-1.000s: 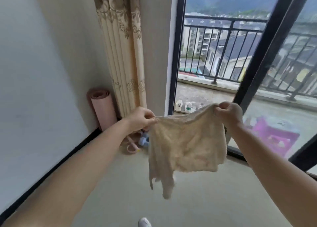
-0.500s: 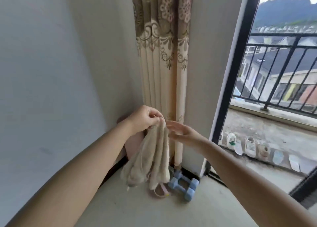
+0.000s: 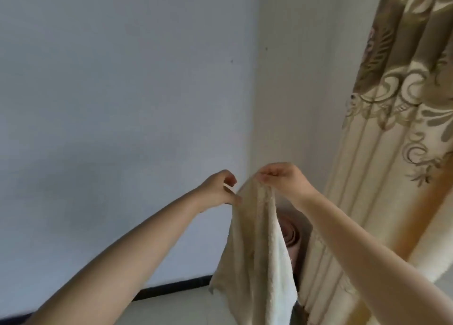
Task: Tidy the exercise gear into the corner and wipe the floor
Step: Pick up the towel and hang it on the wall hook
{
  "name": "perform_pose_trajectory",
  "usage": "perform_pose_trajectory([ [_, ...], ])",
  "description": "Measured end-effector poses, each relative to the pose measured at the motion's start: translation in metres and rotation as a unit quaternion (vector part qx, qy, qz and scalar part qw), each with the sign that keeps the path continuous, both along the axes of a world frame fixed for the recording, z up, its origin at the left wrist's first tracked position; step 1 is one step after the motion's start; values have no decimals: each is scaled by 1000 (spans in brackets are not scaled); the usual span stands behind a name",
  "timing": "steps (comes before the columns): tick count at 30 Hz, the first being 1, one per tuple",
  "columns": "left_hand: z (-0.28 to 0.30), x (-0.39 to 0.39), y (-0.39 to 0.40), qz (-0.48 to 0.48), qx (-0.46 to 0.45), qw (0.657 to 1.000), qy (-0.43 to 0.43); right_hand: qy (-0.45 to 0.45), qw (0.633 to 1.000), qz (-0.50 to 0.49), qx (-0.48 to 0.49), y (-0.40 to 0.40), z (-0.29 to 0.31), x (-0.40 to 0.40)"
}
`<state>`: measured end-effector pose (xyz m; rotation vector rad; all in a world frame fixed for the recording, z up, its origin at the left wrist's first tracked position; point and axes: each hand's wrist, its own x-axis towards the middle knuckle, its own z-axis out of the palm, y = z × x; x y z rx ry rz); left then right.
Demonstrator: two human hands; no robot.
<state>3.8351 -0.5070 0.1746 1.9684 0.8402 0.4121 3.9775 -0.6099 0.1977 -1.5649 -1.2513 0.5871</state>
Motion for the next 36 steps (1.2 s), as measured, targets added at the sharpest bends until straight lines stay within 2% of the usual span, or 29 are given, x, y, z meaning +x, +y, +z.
perform_pose_trajectory([
  [2,-11,6,14,40,-25,999,-8,-15,999,38,4,30,14,8],
  [4,-21,6,25,62,-37,997,6,6,998,59,16,57,23,14],
  [10,-26,9,71,78,-81,992,-52,-5,993,121,0,127,37,23],
  [17,-6,14,155,92,-22,995,-31,-55,995,85,5,210,59,27],
  [20,13,8,189,76,-65,993,-66,-66,995,74,20,246,76,25],
  [24,30,-8,234,59,-69,991,-96,-76,994,66,29,291,89,24],
  [28,38,-25,273,42,-103,990,-89,-80,993,80,35,330,92,20],
  [33,67,-42,305,124,-32,985,-119,-97,988,100,63,365,109,21],
  [36,99,-47,317,146,37,984,-95,-117,981,121,98,381,135,21],
])
